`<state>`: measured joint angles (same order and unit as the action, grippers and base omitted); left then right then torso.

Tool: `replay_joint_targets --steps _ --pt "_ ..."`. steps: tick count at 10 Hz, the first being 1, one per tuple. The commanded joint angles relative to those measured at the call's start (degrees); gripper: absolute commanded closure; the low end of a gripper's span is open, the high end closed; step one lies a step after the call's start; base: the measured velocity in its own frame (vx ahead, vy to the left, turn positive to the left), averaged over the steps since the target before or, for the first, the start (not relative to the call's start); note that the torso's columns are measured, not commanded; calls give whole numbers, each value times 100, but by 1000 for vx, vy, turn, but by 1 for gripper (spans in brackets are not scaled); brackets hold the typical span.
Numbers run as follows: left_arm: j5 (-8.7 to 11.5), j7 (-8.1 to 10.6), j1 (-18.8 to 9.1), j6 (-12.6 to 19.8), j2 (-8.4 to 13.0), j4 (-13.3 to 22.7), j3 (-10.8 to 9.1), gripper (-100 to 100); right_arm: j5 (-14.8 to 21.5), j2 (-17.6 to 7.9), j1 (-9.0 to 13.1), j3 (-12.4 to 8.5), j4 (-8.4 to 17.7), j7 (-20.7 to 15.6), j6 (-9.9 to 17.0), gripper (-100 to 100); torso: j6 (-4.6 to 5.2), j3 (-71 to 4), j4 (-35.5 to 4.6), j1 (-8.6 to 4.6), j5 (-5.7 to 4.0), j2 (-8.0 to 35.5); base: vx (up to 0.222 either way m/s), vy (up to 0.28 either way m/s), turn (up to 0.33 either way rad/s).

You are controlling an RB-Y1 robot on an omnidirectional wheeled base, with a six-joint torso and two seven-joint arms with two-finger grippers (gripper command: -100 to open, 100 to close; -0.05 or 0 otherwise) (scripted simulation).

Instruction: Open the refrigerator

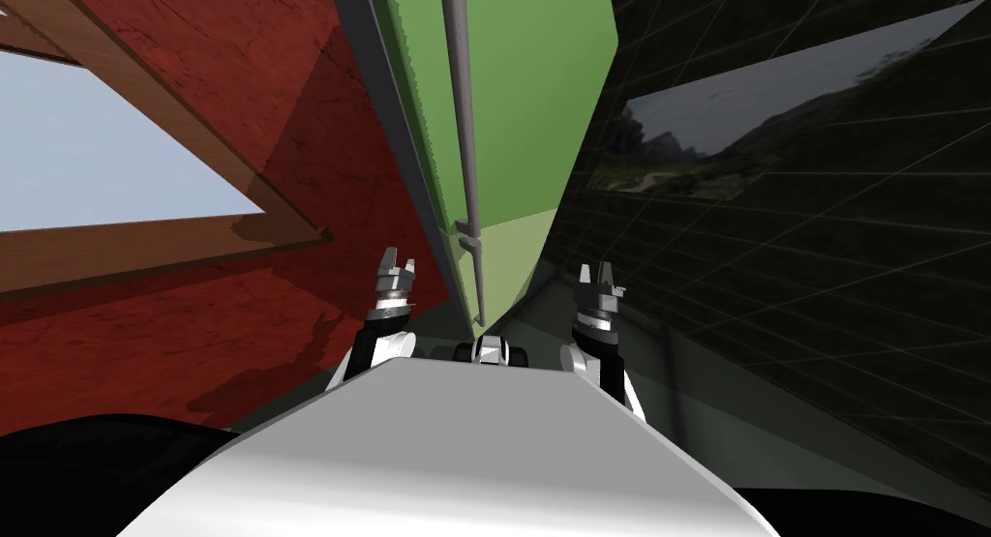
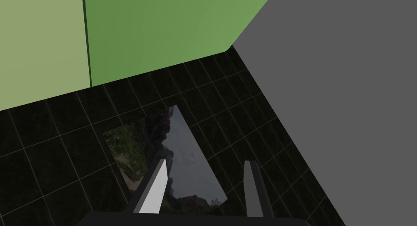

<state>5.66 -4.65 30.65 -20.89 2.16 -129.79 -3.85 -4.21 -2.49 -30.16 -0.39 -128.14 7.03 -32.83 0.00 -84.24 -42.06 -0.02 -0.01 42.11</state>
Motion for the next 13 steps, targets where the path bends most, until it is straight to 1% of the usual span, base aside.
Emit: replay_joint_targets --steps 1,4,7,13 --pt "22 55 3 240 390 -38 -77 -100 0 0 0 0 0 0 0 0 0 -26 -16 -1 0 14 -20 -29 -58" --pt "64 146 13 633 698 -99 -215 -100 0 0 0 0 0 0 0 0 0 -32 -23 -1 -1 20 -21 -41 -61" --pt "114 252 30 1085 941 -213 -375 -100 0 0 0 0 0 0 0 0 0 -32 -23 1 0 19 -25 -49 -72" --pt "210 452 68 1945 1400 -556 -681 -100 0 0 0 0 0 0 0 0 -1 -33 -22 5 1 17 -23 -49 -71"
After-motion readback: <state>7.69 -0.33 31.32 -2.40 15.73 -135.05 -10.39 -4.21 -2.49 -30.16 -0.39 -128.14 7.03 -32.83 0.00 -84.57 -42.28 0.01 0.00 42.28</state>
